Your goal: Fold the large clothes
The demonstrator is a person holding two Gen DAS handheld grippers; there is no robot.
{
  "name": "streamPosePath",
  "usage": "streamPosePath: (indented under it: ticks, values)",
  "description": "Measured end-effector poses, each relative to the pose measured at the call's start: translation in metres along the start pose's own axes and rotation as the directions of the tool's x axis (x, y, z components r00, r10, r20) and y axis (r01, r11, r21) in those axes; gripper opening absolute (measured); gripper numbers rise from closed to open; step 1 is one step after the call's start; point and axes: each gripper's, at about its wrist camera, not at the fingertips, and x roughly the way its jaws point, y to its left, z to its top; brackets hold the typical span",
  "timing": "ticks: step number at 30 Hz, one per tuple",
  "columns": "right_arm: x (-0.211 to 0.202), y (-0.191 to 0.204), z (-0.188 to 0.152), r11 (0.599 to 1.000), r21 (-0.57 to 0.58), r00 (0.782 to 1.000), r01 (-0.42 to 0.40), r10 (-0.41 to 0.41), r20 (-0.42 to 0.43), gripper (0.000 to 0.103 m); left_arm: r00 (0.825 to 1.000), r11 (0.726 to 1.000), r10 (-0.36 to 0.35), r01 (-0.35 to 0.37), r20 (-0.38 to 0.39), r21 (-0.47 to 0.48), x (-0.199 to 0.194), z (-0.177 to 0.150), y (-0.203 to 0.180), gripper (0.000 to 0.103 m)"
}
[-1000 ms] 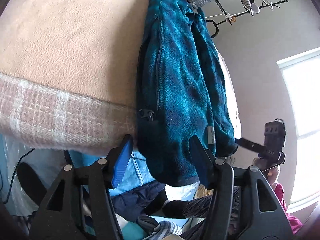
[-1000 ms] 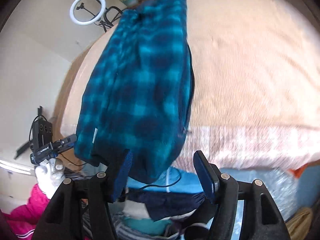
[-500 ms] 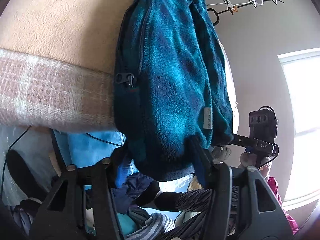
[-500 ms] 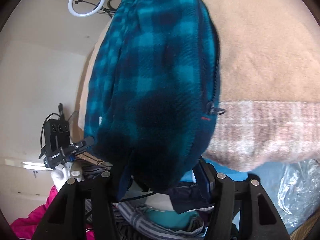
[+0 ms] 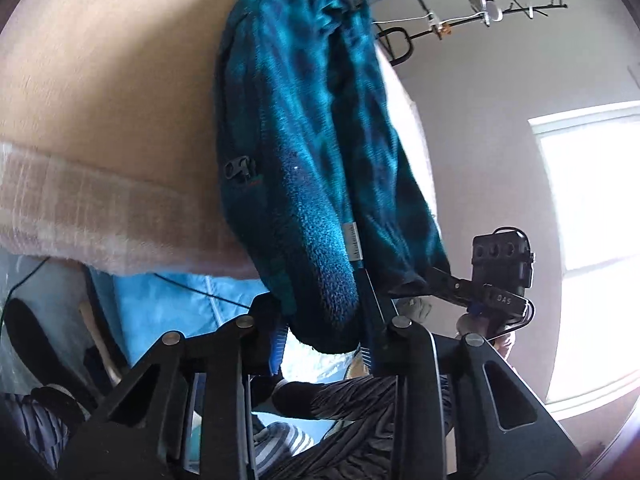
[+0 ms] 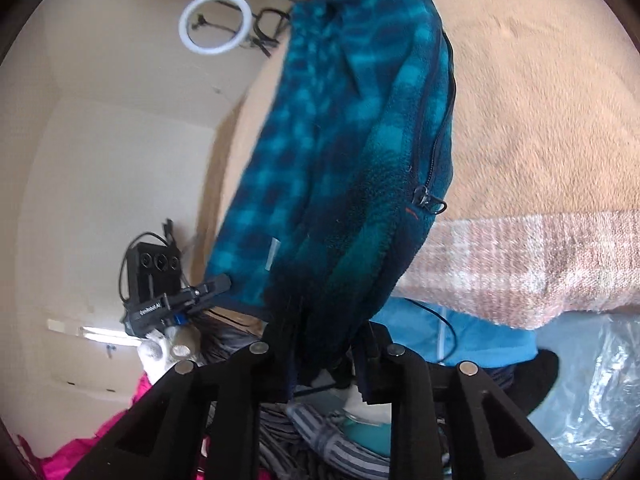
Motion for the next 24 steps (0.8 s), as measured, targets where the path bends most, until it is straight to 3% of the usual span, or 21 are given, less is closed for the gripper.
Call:
streamPosePath:
  ticks: [6,9,12,16,24]
  values:
    - [-0.022,0.005,0.004,0.997,0.045,0.993,-0.067,0.062,0.103,0.019,0.998,1.0,-0.03,0.03,0.046,0.002,-0.014,0.018,-0.021,0.028]
    - [-0.031,0.019,0.011,0.995,0.079,0.991,-0.055,0.044,0.127,0.019,0.997,1.0,-0.024,0.022,0.08,0.022,-0.022,0.029,-0.036,0.027]
    - [-0.042,0.044,0.023,1.0,0.025,0.988,0.007,-0.01,0.155,0.019,0.993,0.999,-0.041,0.041,0.108,0.008,-0.028,0.042,-0.046,0.027]
    - [-0.051,0.052,0.045,0.998,0.049,0.98,-0.035,0.025,0.198,0.019,0.989,0.999,-0.039,0.038,0.14,0.003,-0.032,0.064,-0.063,0.027]
    - [-0.051,0.055,0.12,0.995,0.095,0.964,-0.037,0.011,0.265,0.019,0.986,1.0,-0.02,0.023,0.165,-0.017,-0.022,0.122,-0.072,0.027]
